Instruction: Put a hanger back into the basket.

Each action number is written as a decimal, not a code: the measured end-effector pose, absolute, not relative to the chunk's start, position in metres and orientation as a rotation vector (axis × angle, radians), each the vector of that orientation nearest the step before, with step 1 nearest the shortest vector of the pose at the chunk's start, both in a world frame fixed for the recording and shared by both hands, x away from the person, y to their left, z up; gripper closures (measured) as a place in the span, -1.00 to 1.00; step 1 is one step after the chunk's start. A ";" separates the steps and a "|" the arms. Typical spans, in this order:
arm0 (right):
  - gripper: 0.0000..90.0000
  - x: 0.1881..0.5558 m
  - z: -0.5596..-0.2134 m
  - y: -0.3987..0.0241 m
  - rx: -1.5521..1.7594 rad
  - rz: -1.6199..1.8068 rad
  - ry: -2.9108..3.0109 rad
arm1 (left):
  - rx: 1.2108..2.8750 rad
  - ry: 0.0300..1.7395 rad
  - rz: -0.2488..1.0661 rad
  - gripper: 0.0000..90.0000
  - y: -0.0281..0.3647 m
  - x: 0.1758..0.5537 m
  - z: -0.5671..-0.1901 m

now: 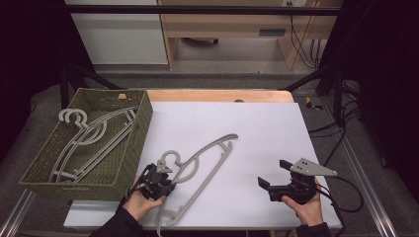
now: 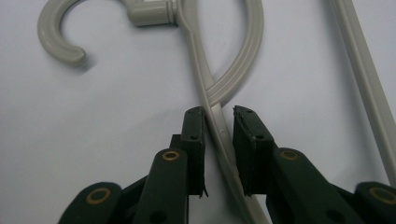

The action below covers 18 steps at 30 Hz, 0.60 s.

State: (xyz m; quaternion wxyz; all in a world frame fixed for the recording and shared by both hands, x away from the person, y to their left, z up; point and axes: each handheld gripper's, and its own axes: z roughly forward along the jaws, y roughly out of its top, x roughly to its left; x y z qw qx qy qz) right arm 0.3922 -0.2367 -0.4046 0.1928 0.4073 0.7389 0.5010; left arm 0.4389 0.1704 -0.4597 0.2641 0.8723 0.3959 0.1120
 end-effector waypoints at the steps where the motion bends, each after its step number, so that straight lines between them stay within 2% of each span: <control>1: -0.96 0.392 -0.405 -0.237 1.144 1.407 2.074 | 2.356 1.053 0.311 0.66 0.170 0.442 -0.460; 7: -0.96 0.392 -0.405 -0.237 1.147 1.402 2.073 | 2.322 1.054 0.318 0.69 0.175 0.448 -0.460; 12: -0.96 0.392 -0.404 -0.237 1.145 1.407 2.070 | 2.342 1.067 0.311 0.52 0.182 0.432 -0.454; 14: -0.96 0.391 -0.404 -0.238 1.145 1.407 2.068 | 2.368 1.067 0.256 0.50 0.184 0.424 -0.455; 18: -0.96 0.391 -0.403 -0.238 1.146 1.409 2.068 | 2.391 1.085 0.310 0.51 0.182 0.413 -0.459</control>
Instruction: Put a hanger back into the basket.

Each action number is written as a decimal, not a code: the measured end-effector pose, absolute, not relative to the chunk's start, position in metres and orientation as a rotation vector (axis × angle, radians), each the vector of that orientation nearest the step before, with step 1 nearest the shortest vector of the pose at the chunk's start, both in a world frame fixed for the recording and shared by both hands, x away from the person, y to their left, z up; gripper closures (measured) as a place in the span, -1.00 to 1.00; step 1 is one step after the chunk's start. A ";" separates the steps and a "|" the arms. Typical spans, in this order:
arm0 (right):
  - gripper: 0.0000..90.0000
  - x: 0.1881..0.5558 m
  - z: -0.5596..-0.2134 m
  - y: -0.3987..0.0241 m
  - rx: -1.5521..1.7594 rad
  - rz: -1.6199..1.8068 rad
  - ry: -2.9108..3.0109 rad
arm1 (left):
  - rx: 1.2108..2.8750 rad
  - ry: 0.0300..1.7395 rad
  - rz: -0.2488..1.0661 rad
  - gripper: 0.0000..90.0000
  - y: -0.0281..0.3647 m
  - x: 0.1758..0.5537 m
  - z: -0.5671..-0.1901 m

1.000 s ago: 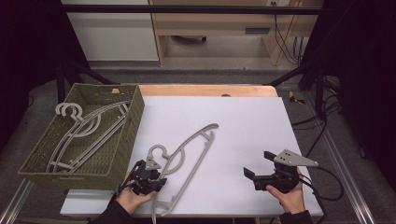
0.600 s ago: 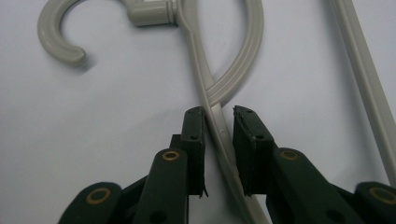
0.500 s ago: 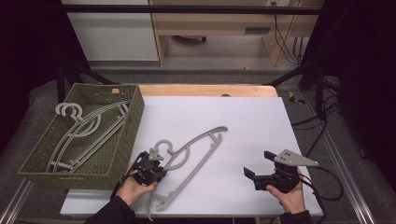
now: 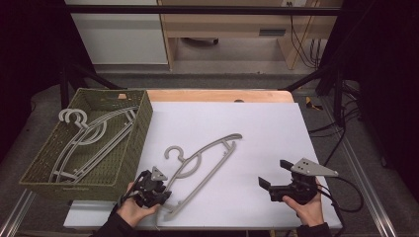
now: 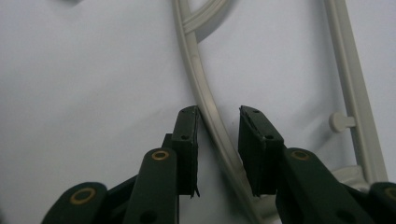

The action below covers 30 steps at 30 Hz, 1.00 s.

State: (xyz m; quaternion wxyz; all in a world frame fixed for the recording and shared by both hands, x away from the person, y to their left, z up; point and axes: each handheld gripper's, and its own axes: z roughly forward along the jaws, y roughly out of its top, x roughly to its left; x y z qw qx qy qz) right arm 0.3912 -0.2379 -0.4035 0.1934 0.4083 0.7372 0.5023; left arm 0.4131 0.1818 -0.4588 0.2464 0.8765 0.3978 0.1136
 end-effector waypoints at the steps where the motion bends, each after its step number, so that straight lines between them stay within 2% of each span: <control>1: -0.96 0.391 -0.404 -0.238 1.147 1.408 2.068 | 2.403 1.092 0.318 0.54 0.181 0.413 -0.458; 6: -0.96 0.392 -0.405 -0.237 1.140 1.404 2.076 | 2.411 1.109 0.308 0.59 0.180 0.416 -0.457; 9: -0.96 0.392 -0.404 -0.237 1.146 1.409 2.071 | 2.406 1.094 0.353 0.70 0.186 0.424 -0.457; 12: -0.96 0.392 -0.405 -0.237 1.140 1.401 2.077 | 2.375 1.114 0.275 0.78 0.197 0.432 -0.457; 14: -0.96 0.392 -0.405 -0.237 1.140 1.401 2.078 | 2.392 1.105 0.252 0.75 0.199 0.431 -0.456; 16: -0.96 0.392 -0.405 -0.237 1.141 1.400 2.077 | 2.412 1.107 0.243 0.57 0.198 0.428 -0.456; 21: -0.96 0.391 -0.403 -0.238 1.146 1.410 2.068 | 2.451 1.109 0.302 0.56 0.191 0.424 -0.456; 25: -0.96 0.391 -0.403 -0.237 1.144 1.409 2.073 | 2.454 1.117 0.299 0.63 0.190 0.424 -0.456; 27: -0.96 0.391 -0.403 -0.237 1.139 1.407 2.078 | 2.459 1.124 0.297 0.78 0.189 0.425 -0.455; 30: -0.96 0.391 -0.404 -0.237 1.140 1.400 2.079 | 2.453 1.108 0.314 0.81 0.189 0.424 -0.455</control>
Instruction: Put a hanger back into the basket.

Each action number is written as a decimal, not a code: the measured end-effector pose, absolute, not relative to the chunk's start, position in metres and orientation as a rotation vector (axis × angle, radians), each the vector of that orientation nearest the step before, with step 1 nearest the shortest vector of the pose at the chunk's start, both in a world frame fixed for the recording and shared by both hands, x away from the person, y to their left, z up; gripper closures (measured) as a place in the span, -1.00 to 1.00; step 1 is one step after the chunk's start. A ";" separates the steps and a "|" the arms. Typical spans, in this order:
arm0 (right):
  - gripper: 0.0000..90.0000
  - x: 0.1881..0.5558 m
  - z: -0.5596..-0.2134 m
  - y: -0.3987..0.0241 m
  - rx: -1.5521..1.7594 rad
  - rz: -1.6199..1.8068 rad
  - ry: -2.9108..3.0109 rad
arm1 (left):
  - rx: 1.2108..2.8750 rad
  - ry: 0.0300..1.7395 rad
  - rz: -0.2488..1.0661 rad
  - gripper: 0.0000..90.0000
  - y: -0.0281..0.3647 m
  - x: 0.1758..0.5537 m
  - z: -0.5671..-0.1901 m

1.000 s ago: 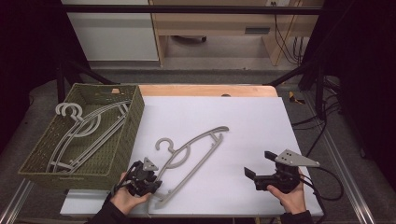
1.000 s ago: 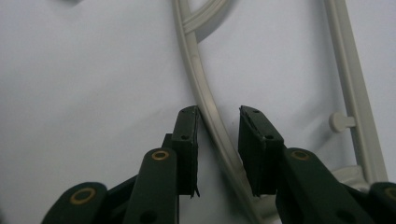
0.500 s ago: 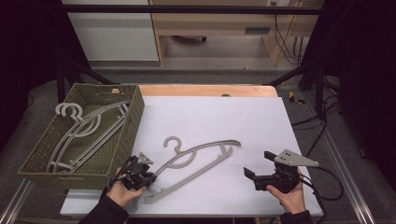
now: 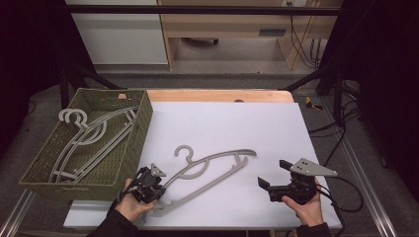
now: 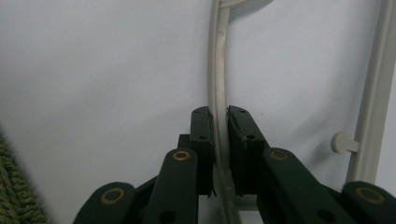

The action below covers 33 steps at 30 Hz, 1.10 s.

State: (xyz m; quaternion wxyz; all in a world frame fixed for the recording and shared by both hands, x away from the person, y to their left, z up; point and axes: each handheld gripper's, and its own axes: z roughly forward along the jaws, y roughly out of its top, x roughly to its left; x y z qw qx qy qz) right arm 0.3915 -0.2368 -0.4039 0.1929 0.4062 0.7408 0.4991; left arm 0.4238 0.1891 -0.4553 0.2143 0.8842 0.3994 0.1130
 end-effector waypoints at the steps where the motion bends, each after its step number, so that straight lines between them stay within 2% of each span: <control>1: -0.96 0.392 -0.404 -0.237 1.140 1.400 2.079 | 2.452 1.095 0.309 0.83 0.190 0.424 -0.455; 13: -0.96 0.391 -0.403 -0.238 1.143 1.408 2.072 | 2.353 1.052 0.318 0.84 0.196 0.419 -0.445; 33: -0.97 0.389 -0.400 -0.244 1.144 1.415 2.050 | 2.166 1.029 0.541 0.84 0.218 0.394 -0.377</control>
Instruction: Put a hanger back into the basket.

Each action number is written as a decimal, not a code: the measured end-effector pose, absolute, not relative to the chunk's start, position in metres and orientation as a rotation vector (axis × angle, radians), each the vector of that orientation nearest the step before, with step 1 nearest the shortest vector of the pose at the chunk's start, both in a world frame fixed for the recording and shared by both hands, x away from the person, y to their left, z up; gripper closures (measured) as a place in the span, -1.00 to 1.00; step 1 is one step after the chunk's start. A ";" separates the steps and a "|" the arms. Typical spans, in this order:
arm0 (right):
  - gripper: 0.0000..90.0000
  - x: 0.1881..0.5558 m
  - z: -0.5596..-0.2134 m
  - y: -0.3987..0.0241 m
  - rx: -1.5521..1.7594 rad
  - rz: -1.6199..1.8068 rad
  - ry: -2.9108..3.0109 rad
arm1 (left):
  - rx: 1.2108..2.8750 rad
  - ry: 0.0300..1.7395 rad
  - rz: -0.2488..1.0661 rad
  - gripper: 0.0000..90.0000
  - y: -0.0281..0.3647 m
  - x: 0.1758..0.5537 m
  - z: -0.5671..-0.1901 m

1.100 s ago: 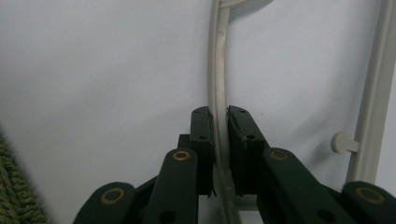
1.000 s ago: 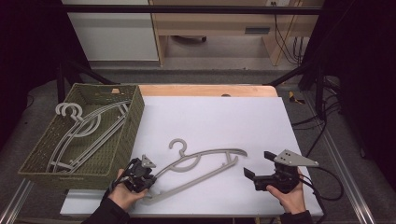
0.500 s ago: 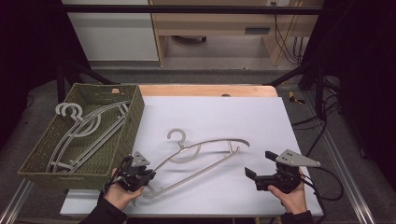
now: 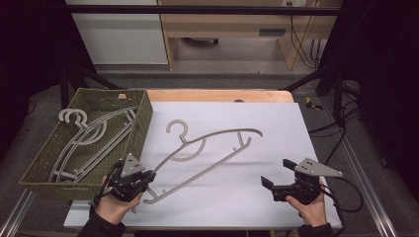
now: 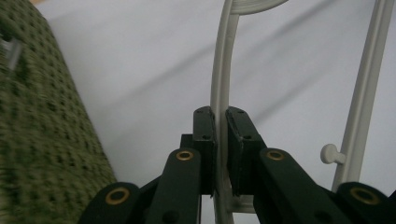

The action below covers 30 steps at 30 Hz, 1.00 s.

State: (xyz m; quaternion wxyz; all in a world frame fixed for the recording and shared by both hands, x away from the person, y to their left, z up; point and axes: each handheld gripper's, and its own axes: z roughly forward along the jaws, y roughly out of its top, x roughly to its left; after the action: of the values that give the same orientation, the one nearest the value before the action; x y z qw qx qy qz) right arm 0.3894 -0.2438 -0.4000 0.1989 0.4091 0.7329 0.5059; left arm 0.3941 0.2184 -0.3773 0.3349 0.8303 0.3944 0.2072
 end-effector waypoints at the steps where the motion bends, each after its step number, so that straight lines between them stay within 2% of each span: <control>1: -0.97 0.389 -0.400 -0.244 1.146 1.414 2.049 | 2.153 1.029 0.552 0.84 0.221 0.394 -0.373; 8: -0.96 0.390 -0.400 -0.244 1.151 1.413 2.048 | 2.053 1.044 0.634 0.84 0.243 0.393 -0.343; 19: -0.97 0.391 -0.400 -0.244 1.148 1.412 2.046 | 2.031 1.077 0.785 0.84 0.276 0.412 -0.301; 30: -0.97 0.391 -0.401 -0.244 1.147 1.411 2.049 | 1.986 1.168 0.850 0.84 0.330 0.441 -0.289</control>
State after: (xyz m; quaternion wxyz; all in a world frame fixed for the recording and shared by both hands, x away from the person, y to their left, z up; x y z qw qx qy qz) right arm 0.3912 -0.2442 -0.4005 0.1998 0.4104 0.7328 0.5046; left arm 0.4413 0.3298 -0.2890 0.3363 0.7616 0.4478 0.3261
